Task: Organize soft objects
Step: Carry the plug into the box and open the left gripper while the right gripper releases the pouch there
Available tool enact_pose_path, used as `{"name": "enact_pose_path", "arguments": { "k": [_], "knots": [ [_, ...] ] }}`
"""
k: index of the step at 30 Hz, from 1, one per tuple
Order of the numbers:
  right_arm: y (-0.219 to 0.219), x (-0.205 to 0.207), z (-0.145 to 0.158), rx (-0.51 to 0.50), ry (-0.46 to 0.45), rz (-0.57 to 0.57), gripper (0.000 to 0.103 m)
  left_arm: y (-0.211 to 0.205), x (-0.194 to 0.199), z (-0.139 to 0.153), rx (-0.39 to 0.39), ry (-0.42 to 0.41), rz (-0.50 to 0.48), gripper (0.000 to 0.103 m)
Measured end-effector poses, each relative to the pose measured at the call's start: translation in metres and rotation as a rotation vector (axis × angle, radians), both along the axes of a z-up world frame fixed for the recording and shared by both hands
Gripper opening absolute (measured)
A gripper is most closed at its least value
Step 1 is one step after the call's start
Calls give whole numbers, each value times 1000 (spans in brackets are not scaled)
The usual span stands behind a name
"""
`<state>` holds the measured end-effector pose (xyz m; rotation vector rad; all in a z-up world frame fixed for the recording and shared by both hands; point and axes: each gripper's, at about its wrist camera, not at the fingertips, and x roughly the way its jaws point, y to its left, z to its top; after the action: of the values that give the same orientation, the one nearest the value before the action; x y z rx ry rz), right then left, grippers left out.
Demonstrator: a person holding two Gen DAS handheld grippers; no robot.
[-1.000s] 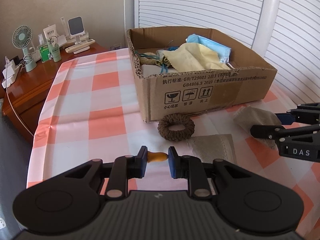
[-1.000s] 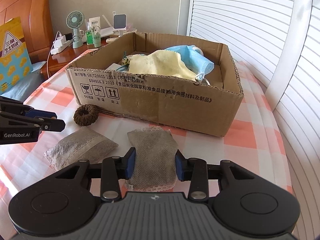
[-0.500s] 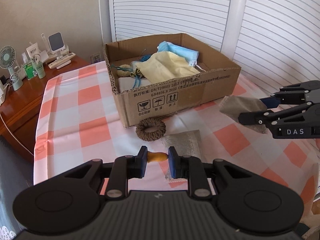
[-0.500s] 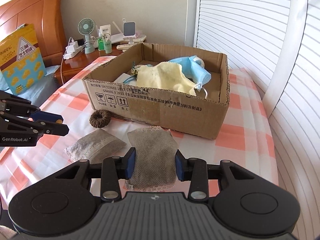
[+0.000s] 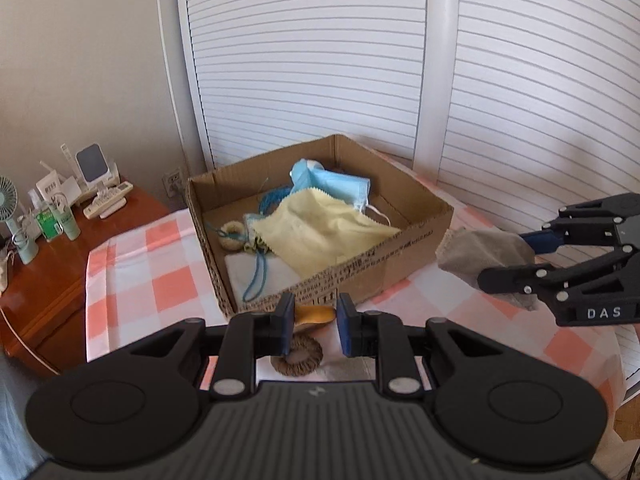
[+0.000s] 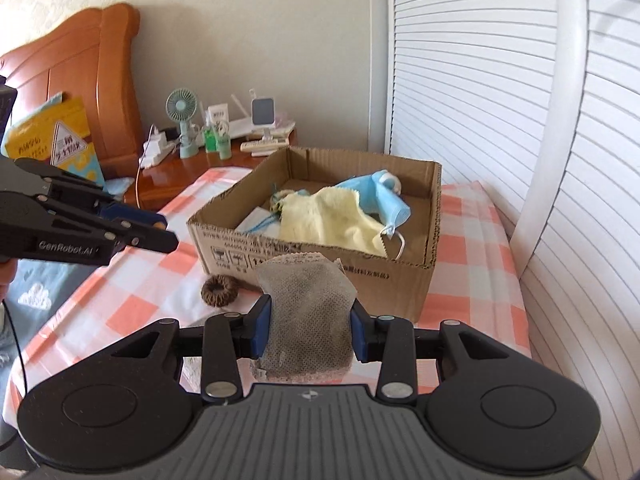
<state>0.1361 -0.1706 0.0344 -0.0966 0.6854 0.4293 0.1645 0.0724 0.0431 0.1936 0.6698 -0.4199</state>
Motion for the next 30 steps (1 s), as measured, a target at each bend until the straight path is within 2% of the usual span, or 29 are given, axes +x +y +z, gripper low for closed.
{"name": "enact_pose_path", "arguments": {
  "k": [6,12,20,22,24,26,28,30],
  "knots": [
    [-6,2,7,24,-11,-18,44,-13,51,17,22,-47,-5,21],
    [-7,7,13,20,-29,-14,44,-22,131,14,-18,23,6,21],
    [-18,18,12,24,-30,-33,44,-28,212,-10,-1,100,104,22],
    [-20,21,12,22,-32,-39,44,-26,223,-15,2,108,136,36],
    [-23,22,12,25,-31,-49,44,-23,229,-18,1,107,169,74],
    [-25,22,12,27,-31,-56,44,-19,228,-18,-9,90,195,84],
    [-27,22,12,26,-30,-59,44,-15,220,-14,-17,89,198,85],
    [-26,22,12,22,-28,-60,44,-10,211,-9,-30,83,202,90]
  ]
}}
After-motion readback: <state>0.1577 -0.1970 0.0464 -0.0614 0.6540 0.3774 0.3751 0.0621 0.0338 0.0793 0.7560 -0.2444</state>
